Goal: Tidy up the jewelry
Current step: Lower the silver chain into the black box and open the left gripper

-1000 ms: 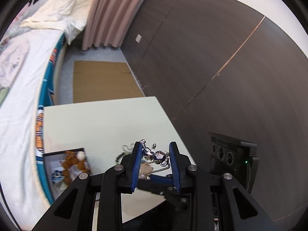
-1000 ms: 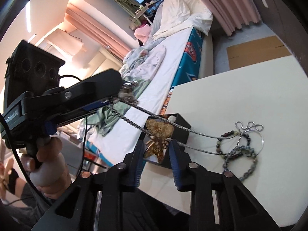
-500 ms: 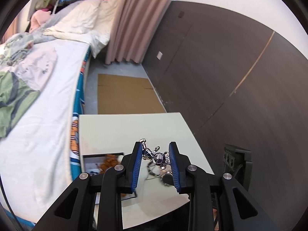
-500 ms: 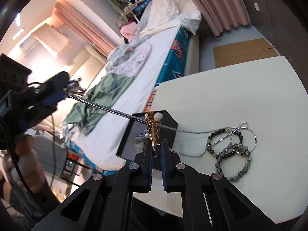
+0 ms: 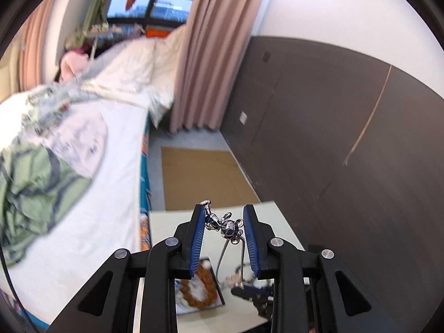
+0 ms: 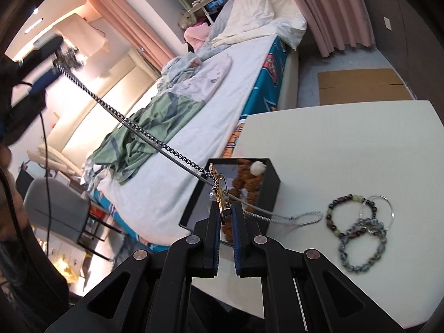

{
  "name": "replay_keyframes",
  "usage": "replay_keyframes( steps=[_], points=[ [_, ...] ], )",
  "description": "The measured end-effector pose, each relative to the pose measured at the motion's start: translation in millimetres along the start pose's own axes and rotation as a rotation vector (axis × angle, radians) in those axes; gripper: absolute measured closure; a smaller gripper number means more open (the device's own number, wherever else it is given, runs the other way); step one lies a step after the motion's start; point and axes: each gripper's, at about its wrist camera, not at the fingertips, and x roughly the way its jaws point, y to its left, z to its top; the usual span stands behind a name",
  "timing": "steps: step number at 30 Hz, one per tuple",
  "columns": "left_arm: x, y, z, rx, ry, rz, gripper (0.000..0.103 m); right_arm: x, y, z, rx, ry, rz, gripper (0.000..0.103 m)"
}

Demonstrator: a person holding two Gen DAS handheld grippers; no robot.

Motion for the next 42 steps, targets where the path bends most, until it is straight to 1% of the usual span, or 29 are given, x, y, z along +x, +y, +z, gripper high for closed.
replay_keyframes(
  steps=[1,5,8,12,15,17,19,21,23,24,25,28,31,36,37,38,39,41,42],
  points=[
    [-4.6,0.0,4.2,0.008,-0.016,0.019,0.074,1.3,1.7,-0.4,-0.004,0.002,0.001,0.094],
    [-10.8,2.0,13.7,0.026,-0.038,0.048,0.074,16.1,6.6,-2.5,-0.011,0.035,-0.017,0.094],
    [-14.3,2.5,19.5,0.033,-0.046,0.058,0.074,26.1,6.6,-3.2,-0.003,0.058,-0.019,0.094],
    [-19.8,1.1,29.9,0.045,-0.066,0.064,0.074,34.6,11.4,-2.4,-0.007,0.067,-0.031,0.094],
    [-26.4,-2.2,37.3,0.056,-0.086,0.068,0.074,40.8,7.0,-1.2,0.02,0.075,-0.055,0.094],
    [-27.3,-6.2,40.4,0.07,-0.086,0.066,0.074,47.3,0.2,-0.6,0.053,0.111,-0.088,0.092],
    [-25.0,-10.0,39.5,0.083,-0.081,0.071,0.074,50.1,-4.7,-0.7,0.087,0.145,-0.076,0.092],
    [-19.8,-12.4,35.7,0.092,-0.065,0.066,0.074,41.1,-7.6,-0.7,0.105,0.133,-0.057,0.082],
    [-12.7,-14.1,30.7,0.099,-0.048,0.064,0.074,28.9,-7.2,0.1,0.096,0.099,-0.057,0.05],
    [-8.2,-14.3,27.4,0.099,-0.038,0.061,0.074,22.4,-7.3,0.5,0.092,0.082,-0.059,0.045],
    [-3.5,-14.1,24.5,0.096,-0.027,0.054,0.074,17.4,-8.2,1.1,0.091,0.071,-0.056,0.043],
    [8.7,-14.5,17.2,0.088,0.003,0.048,0.074,5.8,-15.4,0.7,0.106,0.061,-0.058,0.043],
    [19.9,-15.2,11.2,0.089,0.032,0.049,0.073,-3.2,-26.0,0.2,0.123,0.059,-0.097,0.043],
    [48.4,-9.4,-5.3,0.056,0.121,0.093,0.072,-23.9,-43.3,-1.7,0.154,0.038,-0.132,0.043],
    [55.0,-8.8,-9.6,0.049,0.145,0.097,0.071,-28.3,-47.0,-2.1,0.16,0.034,-0.139,0.043],
    [62.5,-8.0,-15.1,0.041,0.175,0.091,0.061,-33.8,-51.5,-3.2,0.169,0.029,-0.149,0.043],
    [70.1,-7.6,-21.5,0.035,0.202,0.08,0.047,-38.8,-56.0,-4.5,0.178,0.023,-0.158,0.043],
    [79.8,-9.6,-33.0,0.034,0.224,0.075,0.03,-45.1,-63.6,-6.4,0.195,0.018,-0.176,0.042],
    [84.7,-10.9,-38.6,0.035,0.227,0.073,0.029,-47.7,-66.3,-7.9,0.204,0.017,-0.185,0.042]
  ],
)
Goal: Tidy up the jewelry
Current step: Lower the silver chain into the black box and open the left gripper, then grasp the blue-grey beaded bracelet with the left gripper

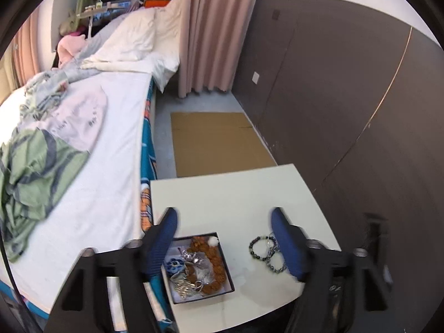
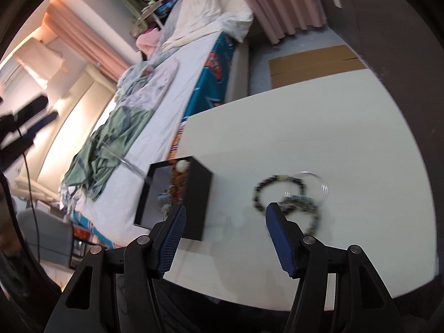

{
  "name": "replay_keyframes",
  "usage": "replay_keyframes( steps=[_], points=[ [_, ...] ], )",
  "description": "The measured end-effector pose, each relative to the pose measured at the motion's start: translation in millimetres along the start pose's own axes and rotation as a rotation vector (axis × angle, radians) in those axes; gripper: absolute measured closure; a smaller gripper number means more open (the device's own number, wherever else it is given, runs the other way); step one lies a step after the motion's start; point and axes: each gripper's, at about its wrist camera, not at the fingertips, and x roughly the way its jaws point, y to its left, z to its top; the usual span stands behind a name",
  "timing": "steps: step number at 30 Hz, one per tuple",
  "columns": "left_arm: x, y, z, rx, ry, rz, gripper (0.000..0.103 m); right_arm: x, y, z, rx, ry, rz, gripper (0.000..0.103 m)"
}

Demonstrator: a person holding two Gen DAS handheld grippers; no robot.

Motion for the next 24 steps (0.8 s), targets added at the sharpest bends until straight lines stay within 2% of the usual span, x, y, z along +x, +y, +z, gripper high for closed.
replay_keyframes(
  steps=[5,16,24],
  points=[
    [32.9,-12.8,-13.6,-0.004,0.072,-0.031,0.029,-13.6,-25.5,-2.9,0.051,-0.015,-0.033,0.042],
    [98.9,-59.1,-39.3,0.057,0.21,-0.118,0.029,-32.3,-77.4,-9.9,0.162,-0.028,-0.083,0.042],
    [138.8,-80.1,-54.5,0.097,0.279,-0.125,0.029,-40.3,-103.2,-12.9,0.226,-0.032,-0.111,0.042]
  ],
)
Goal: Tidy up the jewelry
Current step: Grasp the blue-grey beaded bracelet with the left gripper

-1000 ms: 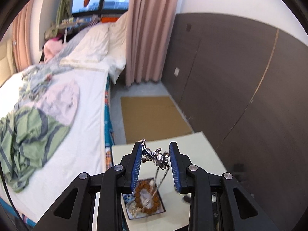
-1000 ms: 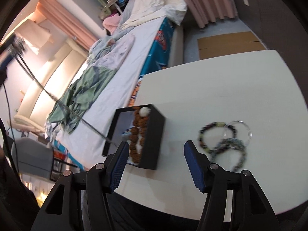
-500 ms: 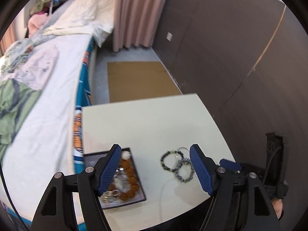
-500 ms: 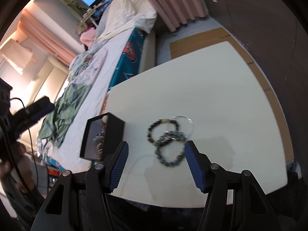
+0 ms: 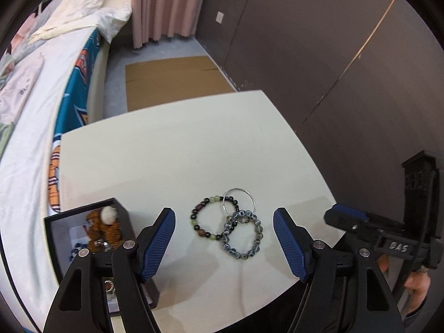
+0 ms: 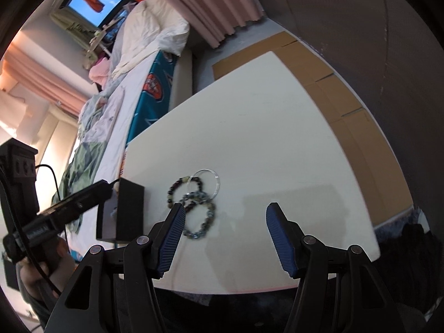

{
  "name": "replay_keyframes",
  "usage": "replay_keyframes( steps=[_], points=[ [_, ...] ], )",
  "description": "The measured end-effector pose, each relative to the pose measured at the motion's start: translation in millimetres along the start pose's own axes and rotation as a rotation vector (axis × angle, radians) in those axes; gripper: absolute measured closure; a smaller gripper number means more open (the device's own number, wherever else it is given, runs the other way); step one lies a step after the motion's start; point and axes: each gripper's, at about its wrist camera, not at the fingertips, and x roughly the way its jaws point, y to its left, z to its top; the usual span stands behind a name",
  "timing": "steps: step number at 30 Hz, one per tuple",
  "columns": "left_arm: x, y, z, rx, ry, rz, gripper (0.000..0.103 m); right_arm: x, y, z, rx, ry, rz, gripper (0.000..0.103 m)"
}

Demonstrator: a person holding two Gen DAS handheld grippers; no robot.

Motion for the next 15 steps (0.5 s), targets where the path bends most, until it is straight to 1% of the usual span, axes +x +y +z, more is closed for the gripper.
replay_keyframes(
  steps=[6,13,15],
  points=[
    [30.0,-13.1,-3.9,0.037,0.057,0.02,0.03,-4.7,-8.1,-0.7,0.002,-0.003,-0.005,0.042],
    [58.9,-23.1,-7.6,0.067,0.109,0.027,0.032,-9.9,-21.2,-1.1,0.043,-0.009,-0.012,0.042],
    [66.7,-24.3,-10.0,0.079,0.127,0.033,0.034,-10.6,-22.0,-1.0,0.044,-0.011,-0.011,0.042]
  ],
)
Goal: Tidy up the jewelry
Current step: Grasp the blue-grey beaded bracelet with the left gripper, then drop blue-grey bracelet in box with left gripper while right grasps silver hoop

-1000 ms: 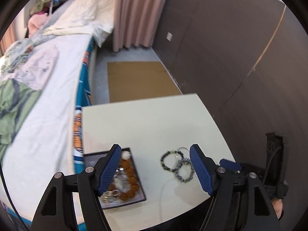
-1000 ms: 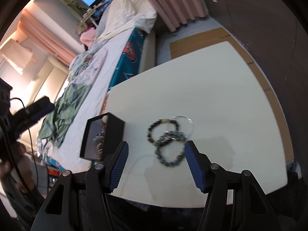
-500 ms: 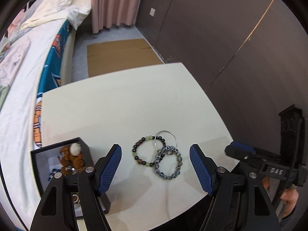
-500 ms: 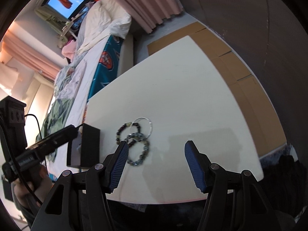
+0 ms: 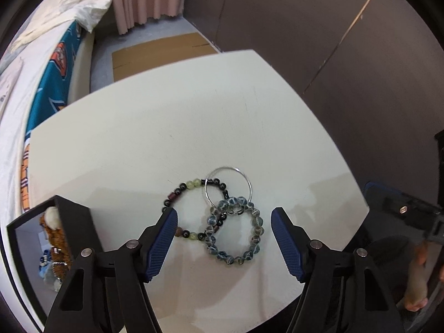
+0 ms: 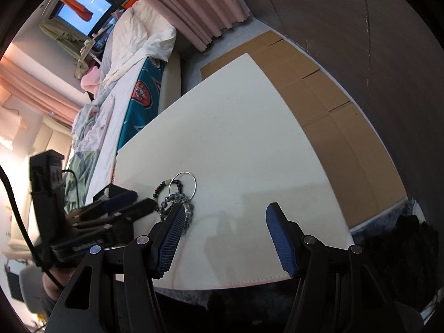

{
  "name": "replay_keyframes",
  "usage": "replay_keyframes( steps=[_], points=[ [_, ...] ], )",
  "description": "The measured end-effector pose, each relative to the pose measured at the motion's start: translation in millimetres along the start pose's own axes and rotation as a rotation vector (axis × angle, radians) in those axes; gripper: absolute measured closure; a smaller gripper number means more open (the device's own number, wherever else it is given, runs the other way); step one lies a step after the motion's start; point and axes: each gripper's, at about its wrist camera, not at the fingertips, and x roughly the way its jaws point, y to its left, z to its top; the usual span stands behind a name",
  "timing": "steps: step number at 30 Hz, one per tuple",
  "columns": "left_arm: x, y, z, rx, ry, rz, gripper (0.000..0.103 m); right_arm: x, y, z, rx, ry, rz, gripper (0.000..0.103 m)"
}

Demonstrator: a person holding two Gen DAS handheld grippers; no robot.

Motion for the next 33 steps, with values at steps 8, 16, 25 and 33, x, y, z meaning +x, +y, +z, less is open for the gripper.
replay_keyframes(
  steps=[8,16,25,33],
  points=[
    [30.8,6.8,-2.9,-0.01,0.083,0.009,0.057,6.3,-0.7,0.4,0.008,0.014,-0.019,0.042],
    [8.0,8.8,-5.3,0.006,0.031,-0.013,0.093,17.2,6.9,0.4,-0.006,0.033,-0.027,0.042],
    [-48.1,20.3,-7.8,-0.025,-0.085,-0.046,0.093,32.7,24.0,2.5,-0.037,0.049,-0.02,0.042],
    [-81.2,42.4,-11.1,-0.063,-0.146,-0.036,0.093,57.0,51.0,3.1,-0.088,0.086,-0.033,0.042]
  ],
)
